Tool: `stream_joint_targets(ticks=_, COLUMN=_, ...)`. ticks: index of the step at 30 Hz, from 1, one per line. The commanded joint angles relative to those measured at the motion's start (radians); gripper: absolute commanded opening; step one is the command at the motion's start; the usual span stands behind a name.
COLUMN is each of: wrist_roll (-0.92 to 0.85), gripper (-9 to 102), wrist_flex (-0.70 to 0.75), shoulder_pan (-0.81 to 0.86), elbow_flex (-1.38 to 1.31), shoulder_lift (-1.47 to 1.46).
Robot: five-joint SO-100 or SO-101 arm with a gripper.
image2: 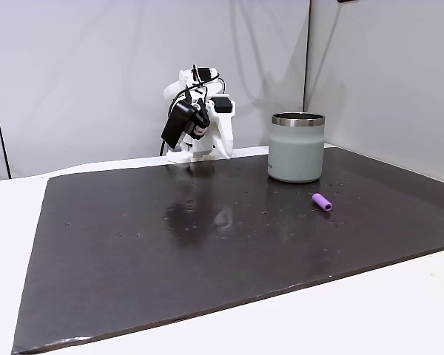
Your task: Grasp a pengrip and put it in the cup.
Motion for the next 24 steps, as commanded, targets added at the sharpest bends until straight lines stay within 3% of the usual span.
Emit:
stream_joint_targets(ticks=1, wrist_roll=0.011, gripper=0, wrist_flex=-0.034, shoulder_pan=-0.011, elbow_flex=-0.005, shoulder_lift=0.008)
stream_joint_targets(ticks=11, wrist_roll=-0.077, gripper=0, wrist_flex=0.008, shoulder_pan=-0.014, elbow_flex=-0.181, shoulder_lift=-0.034)
stream_joint_targets(ticks=18, wrist_roll=-0.086, gripper=0, wrist_flex=0.002, shoulder_pan=-0.002, elbow_flex=-0.597, shoulder_lift=-0.549)
stream_joint_targets(ticks=24, wrist_roll=-0.164, gripper=0, wrist_flex=0.009, shoulder_pan=0.0, elbow_flex=-0.834, shoulder_lift=-0.818)
